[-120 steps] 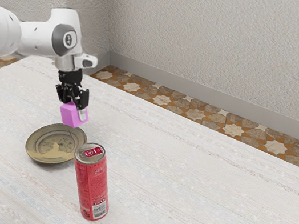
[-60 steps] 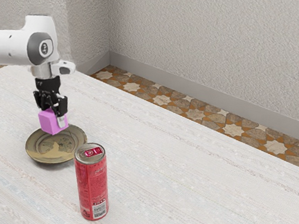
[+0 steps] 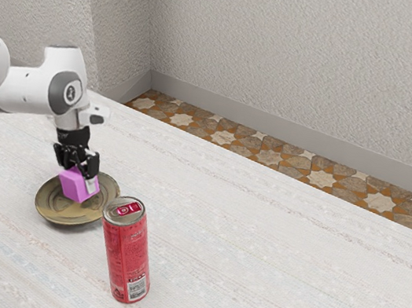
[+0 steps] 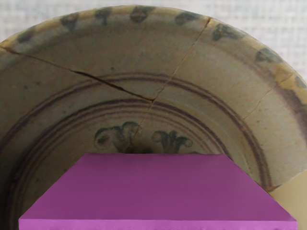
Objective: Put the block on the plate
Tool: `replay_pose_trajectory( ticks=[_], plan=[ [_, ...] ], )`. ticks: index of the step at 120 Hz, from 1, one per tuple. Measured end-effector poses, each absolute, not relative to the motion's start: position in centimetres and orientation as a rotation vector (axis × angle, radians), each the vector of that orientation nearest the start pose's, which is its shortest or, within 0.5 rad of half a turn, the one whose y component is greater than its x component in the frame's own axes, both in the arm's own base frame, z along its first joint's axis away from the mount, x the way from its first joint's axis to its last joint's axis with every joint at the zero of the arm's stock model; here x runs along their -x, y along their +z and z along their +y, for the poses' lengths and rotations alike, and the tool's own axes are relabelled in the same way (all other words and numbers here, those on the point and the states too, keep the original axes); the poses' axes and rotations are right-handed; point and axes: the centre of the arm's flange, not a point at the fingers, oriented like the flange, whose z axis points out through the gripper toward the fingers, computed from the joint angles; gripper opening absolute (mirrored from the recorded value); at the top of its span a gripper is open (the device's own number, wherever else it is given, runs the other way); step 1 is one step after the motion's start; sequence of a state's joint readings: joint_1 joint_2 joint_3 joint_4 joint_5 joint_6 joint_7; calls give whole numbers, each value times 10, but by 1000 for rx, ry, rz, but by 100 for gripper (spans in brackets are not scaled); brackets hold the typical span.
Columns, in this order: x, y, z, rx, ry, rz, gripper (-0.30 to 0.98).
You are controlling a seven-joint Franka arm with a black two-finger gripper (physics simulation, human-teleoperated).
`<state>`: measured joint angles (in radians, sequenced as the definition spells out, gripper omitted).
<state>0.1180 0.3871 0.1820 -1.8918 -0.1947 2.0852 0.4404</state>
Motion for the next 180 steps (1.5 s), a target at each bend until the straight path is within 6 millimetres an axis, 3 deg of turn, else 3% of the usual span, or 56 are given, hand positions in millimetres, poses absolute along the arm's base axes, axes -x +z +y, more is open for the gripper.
replay_pose_trajectory(
  ticks=[22,33,64,94,112,144,159,166,180],
  plan=[
    [-587,283,166,3279,222,49,32],
    [-587,279,167,3283,228,42,43],
    [-588,282,169,3292,212,39,60],
    [-610,363,169,3284,51,95,66],
    [-617,416,150,3263,1,191,67],
    [-608,538,50,3144,-47,608,68],
    [-585,587,4,3057,-43,838,68],
    [-575,600,-13,3027,-35,928,68],
    [-566,605,-34,2984,8,1059,69]
  ],
)
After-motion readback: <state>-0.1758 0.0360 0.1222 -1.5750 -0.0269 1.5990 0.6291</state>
